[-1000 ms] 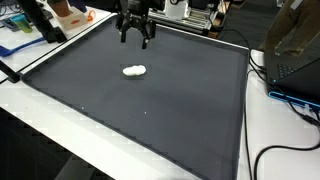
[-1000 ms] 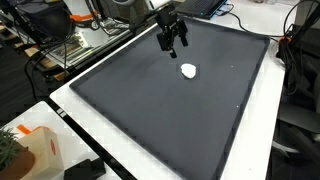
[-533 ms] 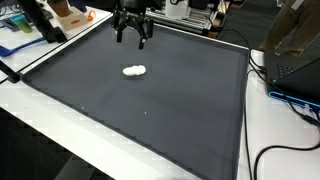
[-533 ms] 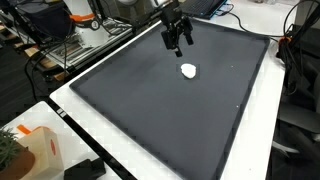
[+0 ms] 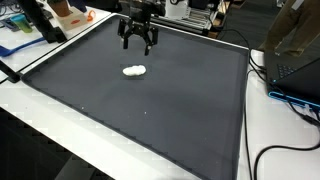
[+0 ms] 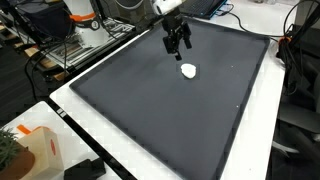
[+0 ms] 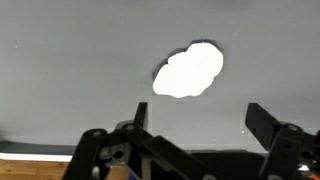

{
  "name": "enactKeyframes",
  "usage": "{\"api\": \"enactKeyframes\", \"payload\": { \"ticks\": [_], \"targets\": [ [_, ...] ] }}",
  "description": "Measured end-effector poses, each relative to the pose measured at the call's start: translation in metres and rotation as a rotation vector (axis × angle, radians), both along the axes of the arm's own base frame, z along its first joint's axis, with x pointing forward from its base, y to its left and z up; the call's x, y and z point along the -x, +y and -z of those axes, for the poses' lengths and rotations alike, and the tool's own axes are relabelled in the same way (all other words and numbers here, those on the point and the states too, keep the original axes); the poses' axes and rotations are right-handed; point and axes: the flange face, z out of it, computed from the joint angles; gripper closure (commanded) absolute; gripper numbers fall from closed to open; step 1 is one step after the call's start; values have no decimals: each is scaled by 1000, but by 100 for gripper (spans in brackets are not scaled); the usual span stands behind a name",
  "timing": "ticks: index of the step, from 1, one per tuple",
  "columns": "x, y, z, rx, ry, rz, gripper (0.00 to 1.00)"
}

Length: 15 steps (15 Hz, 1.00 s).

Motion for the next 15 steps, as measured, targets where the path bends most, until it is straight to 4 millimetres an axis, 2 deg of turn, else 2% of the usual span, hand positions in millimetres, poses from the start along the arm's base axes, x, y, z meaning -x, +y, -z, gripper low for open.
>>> {"api": "enactKeyframes", "payload": {
  "ticks": [6,11,13,15],
  "targets": [
    [-8,16,6,-15,11,-10,0],
    [-19,22,12,-20,76,52,0],
    [-29,22,6,-29,95,77,0],
    [-42,18,-9,-43,103,103,0]
  ]
}}
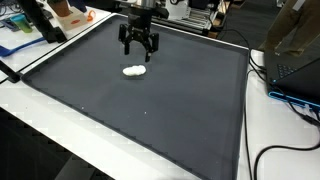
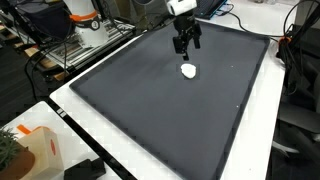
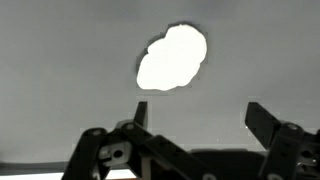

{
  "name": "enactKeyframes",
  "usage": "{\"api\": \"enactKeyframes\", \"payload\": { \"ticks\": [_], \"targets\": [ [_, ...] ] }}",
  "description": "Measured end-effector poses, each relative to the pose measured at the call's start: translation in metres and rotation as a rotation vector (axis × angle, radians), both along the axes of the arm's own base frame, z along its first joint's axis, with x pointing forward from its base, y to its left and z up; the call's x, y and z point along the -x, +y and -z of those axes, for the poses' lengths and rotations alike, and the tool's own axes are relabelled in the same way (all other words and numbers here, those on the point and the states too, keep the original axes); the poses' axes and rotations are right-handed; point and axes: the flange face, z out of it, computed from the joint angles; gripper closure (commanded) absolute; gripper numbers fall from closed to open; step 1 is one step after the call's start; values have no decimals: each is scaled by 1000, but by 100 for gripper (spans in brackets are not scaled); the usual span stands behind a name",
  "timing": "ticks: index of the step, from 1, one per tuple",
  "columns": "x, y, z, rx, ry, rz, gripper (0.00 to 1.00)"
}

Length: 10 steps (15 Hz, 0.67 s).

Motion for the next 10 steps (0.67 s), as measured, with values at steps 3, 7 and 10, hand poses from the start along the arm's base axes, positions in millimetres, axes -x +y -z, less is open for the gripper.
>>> {"api": "enactKeyframes", "payload": {
  "ticks": [3,7,10],
  "targets": [
    [-8,-2,-19,-5,-5,10,0],
    [-10,-2,-21,-5,-4,16,0],
    [-20,-6,-27,13,48,39,0]
  ]
}}
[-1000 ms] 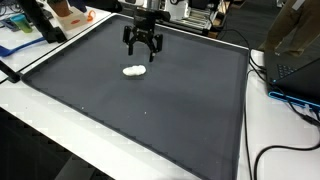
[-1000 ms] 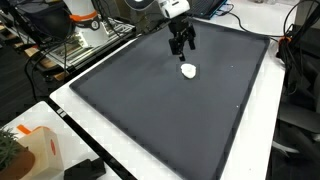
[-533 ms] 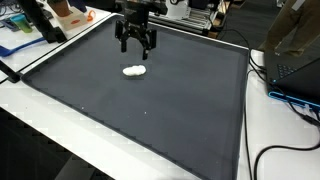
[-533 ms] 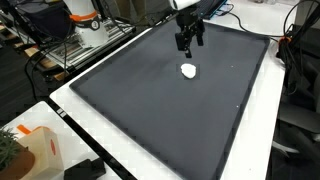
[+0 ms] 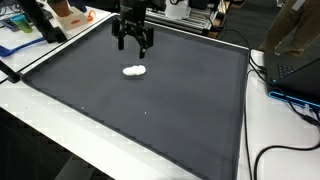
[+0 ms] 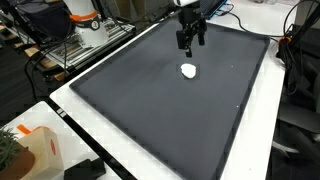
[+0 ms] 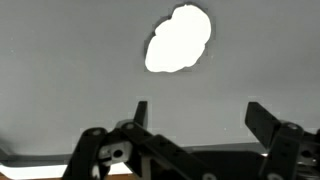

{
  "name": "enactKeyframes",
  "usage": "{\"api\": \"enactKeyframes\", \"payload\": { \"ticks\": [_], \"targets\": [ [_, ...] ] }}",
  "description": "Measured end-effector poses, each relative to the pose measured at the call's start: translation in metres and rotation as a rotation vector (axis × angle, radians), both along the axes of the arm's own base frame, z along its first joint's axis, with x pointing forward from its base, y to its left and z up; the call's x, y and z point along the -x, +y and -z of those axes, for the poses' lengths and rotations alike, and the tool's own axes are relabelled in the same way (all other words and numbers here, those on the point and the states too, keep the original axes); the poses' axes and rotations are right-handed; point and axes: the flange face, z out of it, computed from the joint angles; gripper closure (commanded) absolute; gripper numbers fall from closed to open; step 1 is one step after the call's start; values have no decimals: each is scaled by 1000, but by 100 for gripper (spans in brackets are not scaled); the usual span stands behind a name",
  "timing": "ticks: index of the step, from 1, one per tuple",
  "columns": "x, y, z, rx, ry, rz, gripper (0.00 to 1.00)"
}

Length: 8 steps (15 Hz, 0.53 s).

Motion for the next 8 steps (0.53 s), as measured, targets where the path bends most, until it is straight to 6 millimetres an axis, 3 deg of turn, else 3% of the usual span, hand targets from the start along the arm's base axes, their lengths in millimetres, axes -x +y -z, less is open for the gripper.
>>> {"api": "enactKeyframes", "payload": {
  "ticks": [8],
  "targets": [
    [-32,-7,-29,-11,156,69,0]
  ]
}}
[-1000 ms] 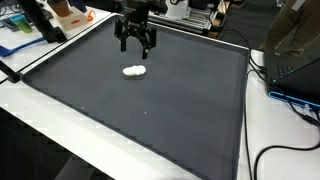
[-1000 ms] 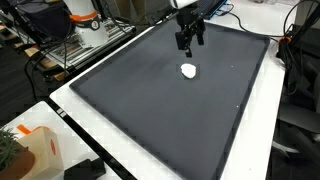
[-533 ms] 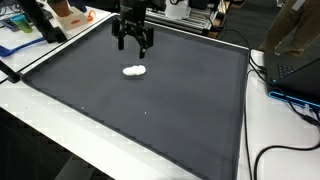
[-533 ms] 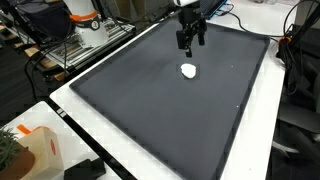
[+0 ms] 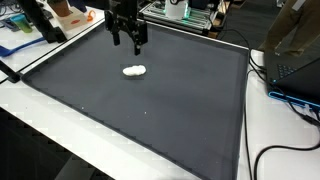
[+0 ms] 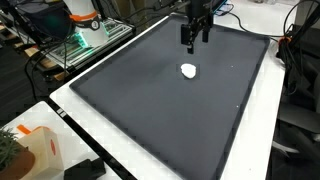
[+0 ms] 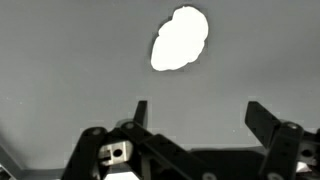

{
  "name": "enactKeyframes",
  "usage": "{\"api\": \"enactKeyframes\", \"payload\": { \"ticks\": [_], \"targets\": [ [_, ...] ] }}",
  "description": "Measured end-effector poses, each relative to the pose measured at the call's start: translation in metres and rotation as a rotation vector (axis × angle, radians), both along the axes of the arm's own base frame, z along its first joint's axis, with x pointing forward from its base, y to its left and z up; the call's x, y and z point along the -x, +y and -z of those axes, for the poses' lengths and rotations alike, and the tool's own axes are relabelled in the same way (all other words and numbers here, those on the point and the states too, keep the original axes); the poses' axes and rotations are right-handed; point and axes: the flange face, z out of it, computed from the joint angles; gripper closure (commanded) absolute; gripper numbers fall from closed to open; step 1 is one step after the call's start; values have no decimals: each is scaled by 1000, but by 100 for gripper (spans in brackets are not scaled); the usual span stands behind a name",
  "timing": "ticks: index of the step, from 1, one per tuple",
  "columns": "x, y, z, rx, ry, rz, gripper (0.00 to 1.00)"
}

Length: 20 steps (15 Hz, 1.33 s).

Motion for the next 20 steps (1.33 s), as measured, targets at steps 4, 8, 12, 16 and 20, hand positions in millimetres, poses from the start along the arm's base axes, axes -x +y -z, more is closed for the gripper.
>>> {"api": "enactKeyframes", "payload": {
  "ticks": [4,8,12,16,20],
  "targets": [
    [-7,-3,-11,-1,47,16,0],
    [-9,-3,-14,0,42,16,0],
    [-13,-7,-14,12,108,26,0],
    [-31,-14,-23,27,199,44,0],
    [-53,-20,-27,17,263,53,0]
  ]
}}
